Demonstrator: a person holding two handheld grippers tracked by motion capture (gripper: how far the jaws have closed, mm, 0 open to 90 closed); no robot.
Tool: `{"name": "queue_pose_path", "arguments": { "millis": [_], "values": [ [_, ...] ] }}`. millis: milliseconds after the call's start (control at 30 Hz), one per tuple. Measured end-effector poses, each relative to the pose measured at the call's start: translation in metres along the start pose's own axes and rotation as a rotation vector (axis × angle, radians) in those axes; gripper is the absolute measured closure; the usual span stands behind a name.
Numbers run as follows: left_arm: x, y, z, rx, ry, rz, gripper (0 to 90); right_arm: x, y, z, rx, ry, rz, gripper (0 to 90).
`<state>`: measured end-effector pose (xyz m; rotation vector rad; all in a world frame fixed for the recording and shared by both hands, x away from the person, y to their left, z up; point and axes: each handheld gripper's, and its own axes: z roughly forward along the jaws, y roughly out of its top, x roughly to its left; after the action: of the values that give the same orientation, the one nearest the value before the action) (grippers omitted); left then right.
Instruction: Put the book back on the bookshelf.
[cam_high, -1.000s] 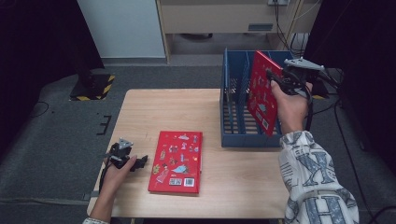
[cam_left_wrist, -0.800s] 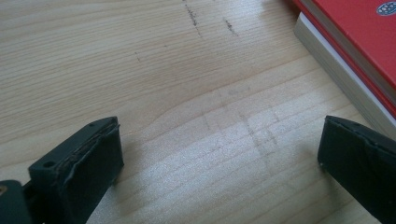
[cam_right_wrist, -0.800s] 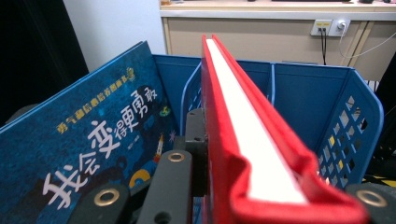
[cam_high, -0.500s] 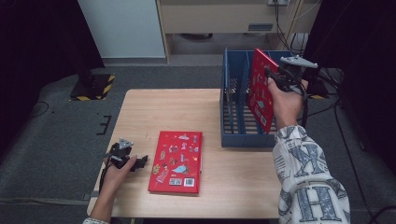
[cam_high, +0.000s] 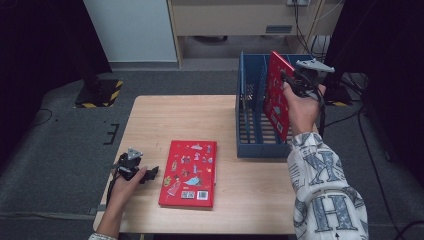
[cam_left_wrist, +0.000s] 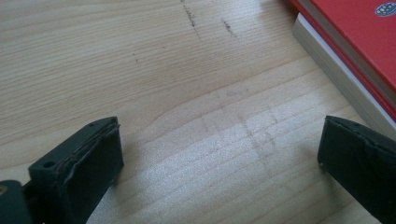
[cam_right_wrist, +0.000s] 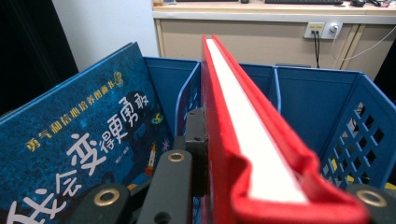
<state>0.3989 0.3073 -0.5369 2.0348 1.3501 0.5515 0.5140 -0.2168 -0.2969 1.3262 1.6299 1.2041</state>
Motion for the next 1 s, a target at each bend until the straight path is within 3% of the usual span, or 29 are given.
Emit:
{"name": "queue_pose_path", "arguments": {
  "millis": [1000],
  "values": [
    [0.0, 0.0, 0.0, 0.0, -0.003, 0.004, 0.0, 0.005, -0.018, 0.02, 0.009, -0.02, -0.015, 79.3]
  ]
}}
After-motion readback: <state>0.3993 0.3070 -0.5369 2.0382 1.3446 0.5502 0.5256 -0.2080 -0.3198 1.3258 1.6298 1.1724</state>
